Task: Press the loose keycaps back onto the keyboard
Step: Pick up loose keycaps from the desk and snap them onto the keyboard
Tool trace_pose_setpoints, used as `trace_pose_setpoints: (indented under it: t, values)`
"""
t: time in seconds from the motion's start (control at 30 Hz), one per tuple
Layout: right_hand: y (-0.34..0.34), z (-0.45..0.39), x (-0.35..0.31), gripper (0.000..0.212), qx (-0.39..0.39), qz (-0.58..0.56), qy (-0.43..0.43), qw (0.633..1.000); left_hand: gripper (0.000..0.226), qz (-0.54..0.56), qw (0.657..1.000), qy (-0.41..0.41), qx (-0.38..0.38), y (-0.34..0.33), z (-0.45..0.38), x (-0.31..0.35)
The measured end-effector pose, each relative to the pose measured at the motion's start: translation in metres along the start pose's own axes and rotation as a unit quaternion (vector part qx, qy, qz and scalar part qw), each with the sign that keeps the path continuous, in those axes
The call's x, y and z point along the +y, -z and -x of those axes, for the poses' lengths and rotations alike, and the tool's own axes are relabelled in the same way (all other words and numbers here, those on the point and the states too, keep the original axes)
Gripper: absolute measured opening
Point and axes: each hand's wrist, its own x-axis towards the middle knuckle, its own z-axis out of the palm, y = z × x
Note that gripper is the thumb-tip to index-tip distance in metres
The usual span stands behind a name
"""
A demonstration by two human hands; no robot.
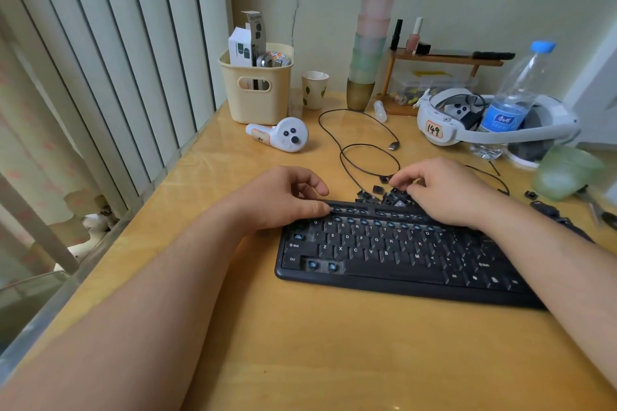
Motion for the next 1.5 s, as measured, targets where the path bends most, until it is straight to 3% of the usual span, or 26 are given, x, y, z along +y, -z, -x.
trace_pose_setpoints:
  t: [0.17,0.27,0.53,0.63,0.7,0.73,0.77,0.83,0.9,0.97,1.23,1.5]
  values:
    - [-0.003,-0.007,-0.022,0.021,-0.023,0.029,0.052,0.998,0.019,0.094,0.992,-0.02,0.082,-0.001,-0.004,-0.003]
    - [-0.012,-0.016,-0.04,0.021,-0.043,0.052,0.084,0.994,0.016,0.093,0.986,-0.039,0.132,-0.003,-0.006,-0.006]
    - [-0.007,-0.029,-0.056,0.024,-0.112,0.034,0.029,0.993,0.009,0.068,0.988,-0.04,0.135,-0.007,-0.005,-0.003]
    - [-0.011,-0.026,-0.055,0.018,-0.086,0.025,0.028,0.996,0.007,0.068,0.987,-0.045,0.136,-0.007,-0.005,-0.003]
    - [-0.015,-0.024,-0.055,0.021,-0.015,-0.076,0.015,0.997,0.007,0.066,0.986,-0.054,0.141,-0.007,-0.004,-0.002]
    - [-0.015,-0.021,-0.057,0.023,0.01,-0.203,-0.009,0.979,0.007,0.065,0.985,-0.06,0.148,-0.007,-0.004,0.0]
    - [-0.015,-0.018,-0.06,0.025,0.001,-0.36,-0.037,0.932,0.008,0.066,0.983,-0.069,0.157,-0.007,-0.003,0.002]
    - [-0.017,-0.01,-0.068,0.027,-0.064,-0.617,-0.069,0.781,0.016,0.068,0.978,-0.096,0.172,-0.01,-0.001,0.008]
    - [-0.021,-0.003,-0.074,0.027,-0.107,-0.71,-0.078,0.691,0.028,0.064,0.973,-0.136,0.177,-0.012,0.0,0.012]
    - [-0.027,0.001,-0.077,0.026,-0.12,-0.738,-0.076,0.659,0.035,0.063,0.969,-0.158,0.177,-0.016,0.001,0.013]
    - [-0.035,0.007,-0.084,0.03,-0.059,-0.74,-0.035,0.67,0.024,0.091,0.962,-0.175,0.191,-0.021,0.001,0.014]
    - [-0.036,0.014,-0.083,0.03,-0.049,-0.703,-0.002,0.71,0.036,0.103,0.96,-0.193,0.176,-0.021,0.003,0.016]
